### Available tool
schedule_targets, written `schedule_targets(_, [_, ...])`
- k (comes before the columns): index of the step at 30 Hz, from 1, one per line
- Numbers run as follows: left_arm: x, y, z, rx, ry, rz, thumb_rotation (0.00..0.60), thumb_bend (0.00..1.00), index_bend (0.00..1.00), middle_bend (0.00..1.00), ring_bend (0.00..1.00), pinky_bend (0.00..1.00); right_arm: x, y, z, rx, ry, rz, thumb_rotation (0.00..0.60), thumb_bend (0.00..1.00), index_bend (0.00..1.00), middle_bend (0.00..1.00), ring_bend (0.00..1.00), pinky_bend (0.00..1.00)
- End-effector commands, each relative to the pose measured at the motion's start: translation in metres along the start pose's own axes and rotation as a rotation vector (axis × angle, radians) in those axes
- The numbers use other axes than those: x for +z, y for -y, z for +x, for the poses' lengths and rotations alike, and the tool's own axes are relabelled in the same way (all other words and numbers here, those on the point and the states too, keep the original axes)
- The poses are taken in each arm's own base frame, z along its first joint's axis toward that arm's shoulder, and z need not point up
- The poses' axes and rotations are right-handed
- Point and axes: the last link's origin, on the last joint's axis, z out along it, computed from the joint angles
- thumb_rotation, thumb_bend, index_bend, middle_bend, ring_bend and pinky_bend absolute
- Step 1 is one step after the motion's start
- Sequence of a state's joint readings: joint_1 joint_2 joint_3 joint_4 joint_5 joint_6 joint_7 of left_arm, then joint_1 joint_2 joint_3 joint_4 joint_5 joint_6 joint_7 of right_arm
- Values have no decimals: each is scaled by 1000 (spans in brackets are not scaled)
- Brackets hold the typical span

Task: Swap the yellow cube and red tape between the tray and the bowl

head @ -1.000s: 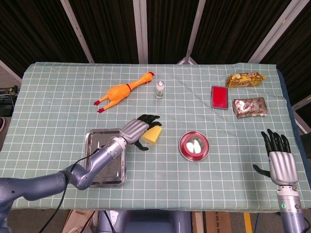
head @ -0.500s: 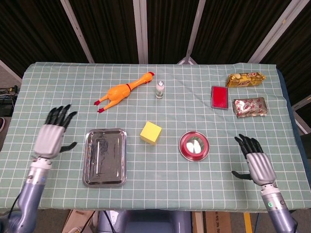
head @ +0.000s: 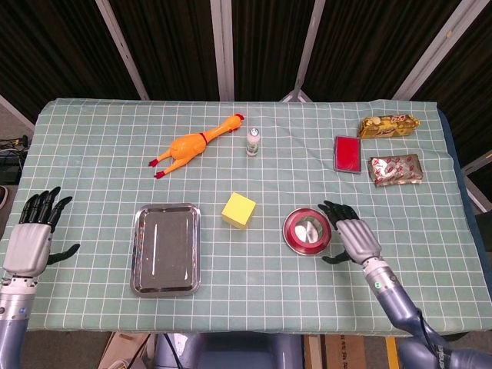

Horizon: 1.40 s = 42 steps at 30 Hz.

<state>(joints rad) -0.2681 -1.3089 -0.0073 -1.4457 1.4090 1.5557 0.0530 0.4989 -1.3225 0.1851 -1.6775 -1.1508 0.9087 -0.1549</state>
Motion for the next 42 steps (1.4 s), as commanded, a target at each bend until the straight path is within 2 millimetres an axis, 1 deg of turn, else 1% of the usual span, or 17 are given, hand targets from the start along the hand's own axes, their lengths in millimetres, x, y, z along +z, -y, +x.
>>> schedule_targets(1, [0, 1, 0, 2, -7, 2, 600, 76, 144, 0, 0, 0, 17, 5, -7, -20, 21, -3, 600, 34, 11, 0, 0, 0])
schedule_targets(5, [0, 2, 0, 3, -10, 11, 600, 76, 144, 0, 0, 0, 24, 5, -10, -26, 24, -16, 600, 33, 11, 0, 0, 0])
schedule_targets(12, [0, 2, -1, 6, -13, 16, 600, 77, 144, 0, 0, 0, 28, 4, -7, -36, 15, -23, 600, 33, 13, 0, 2, 0])
schedule_targets(16, [1, 1, -2, 2, -12, 17, 600, 77, 144, 0, 0, 0, 30, 4, -10, -52, 28, -25, 600, 33, 50, 6, 56, 0])
schedule_targets(24, [1, 1, -2, -6, -17, 25, 600, 78, 144, 0, 0, 0, 36, 8, -16, -60, 35, -18, 600, 33, 117, 119, 161, 3])
schedule_targets(29, [2, 1, -3, -8, -10, 24, 600, 79, 144, 0, 0, 0, 40, 11, -17, -67, 15, -16, 600, 33, 178, 202, 245, 41])
schedule_targets(37, [3, 1, -4, -15, -12, 27, 600, 79, 144, 0, 0, 0, 43, 13, -21, -64, 20, -23, 600, 29, 226, 250, 296, 59])
schedule_targets(40, [3, 2, -3, -16, -14, 30, 600, 79, 143, 0, 0, 0, 44, 13, -21, -66, 12, -21, 600, 17, 254, 280, 327, 68])
schedule_targets(42, [3, 2, -3, -20, -14, 31, 600, 79, 143, 0, 0, 0, 44, 14, -20, -66, 3, -16, 600, 27, 280, 305, 346, 79])
